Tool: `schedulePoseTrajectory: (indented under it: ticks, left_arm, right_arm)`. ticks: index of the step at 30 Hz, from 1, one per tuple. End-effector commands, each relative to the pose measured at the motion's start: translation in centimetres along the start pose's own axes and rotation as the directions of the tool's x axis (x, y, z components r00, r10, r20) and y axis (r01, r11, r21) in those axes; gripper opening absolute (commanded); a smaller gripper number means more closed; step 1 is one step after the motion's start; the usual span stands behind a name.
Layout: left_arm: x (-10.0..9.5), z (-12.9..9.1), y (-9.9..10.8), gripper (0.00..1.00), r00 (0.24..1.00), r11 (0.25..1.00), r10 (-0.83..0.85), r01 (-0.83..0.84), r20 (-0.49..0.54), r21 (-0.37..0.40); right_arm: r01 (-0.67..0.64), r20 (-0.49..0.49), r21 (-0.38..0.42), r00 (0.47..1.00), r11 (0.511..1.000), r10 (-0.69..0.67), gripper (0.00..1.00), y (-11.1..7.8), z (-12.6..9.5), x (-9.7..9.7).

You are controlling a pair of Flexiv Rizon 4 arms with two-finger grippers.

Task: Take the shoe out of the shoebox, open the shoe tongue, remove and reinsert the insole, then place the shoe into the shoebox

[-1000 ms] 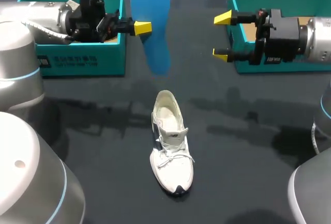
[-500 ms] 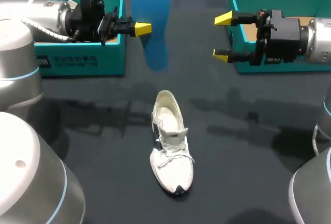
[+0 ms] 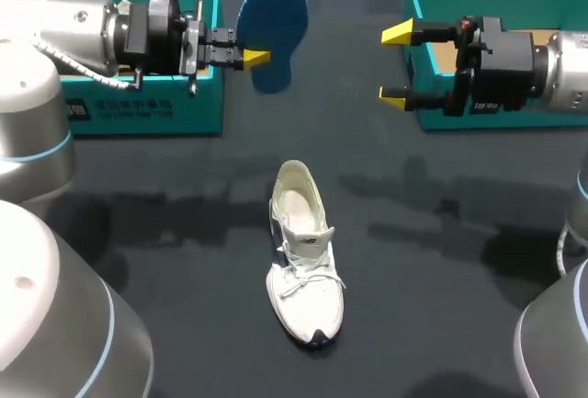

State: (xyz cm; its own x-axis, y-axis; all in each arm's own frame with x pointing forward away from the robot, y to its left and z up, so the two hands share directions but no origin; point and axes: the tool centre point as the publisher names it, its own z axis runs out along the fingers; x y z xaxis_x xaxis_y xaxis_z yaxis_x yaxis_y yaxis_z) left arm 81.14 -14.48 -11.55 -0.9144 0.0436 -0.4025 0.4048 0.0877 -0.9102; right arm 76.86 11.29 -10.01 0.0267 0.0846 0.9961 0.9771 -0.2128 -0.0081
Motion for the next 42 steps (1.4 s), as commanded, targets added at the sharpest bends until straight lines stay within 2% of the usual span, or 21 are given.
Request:
schedulePoseTrajectory:
  ticks: [1,6,21,26,34,42]
  left_arm:
    - [0.4,0.3,0.0,0.00,0.971,0.972,0.234,-0.232,0.043,-0.041]
    - [0.0,0.5,0.2,0.00,0.937,0.937,0.348,-0.345,0.041,-0.058]
    - [-0.7,0.9,1.0,0.00,0.802,0.804,0.594,-0.594,0.060,-0.024]
    - [-0.4,1.2,0.9,0.00,0.718,0.721,0.693,-0.690,0.064,-0.061]
    - [0.0,1.7,0.7,0.00,0.554,0.557,0.830,-0.814,0.066,-0.167]
    - [0.0,2.0,1.0,0.00,0.510,0.512,0.858,-0.845,0.052,-0.157]
  right_arm:
    - [-0.002,0.002,-0.001,1.000,1.000,0.002,1.00,0.0,0.2,0.0]
    - [-0.002,0.002,-0.001,1.000,1.000,0.002,1.00,0.0,0.2,0.0]
    - [-0.003,-0.004,0.017,1.000,1.000,0.003,1.00,0.1,0.8,-0.1]
    - [-0.014,-0.017,0.040,1.000,0.999,0.015,1.00,0.1,1.5,-0.1]
    - [-0.061,-0.009,0.074,0.998,0.995,0.062,1.00,-0.5,2.7,-0.3]
    - [-0.091,-0.020,0.100,0.995,0.991,0.094,1.00,-1.4,3.3,-1.0]
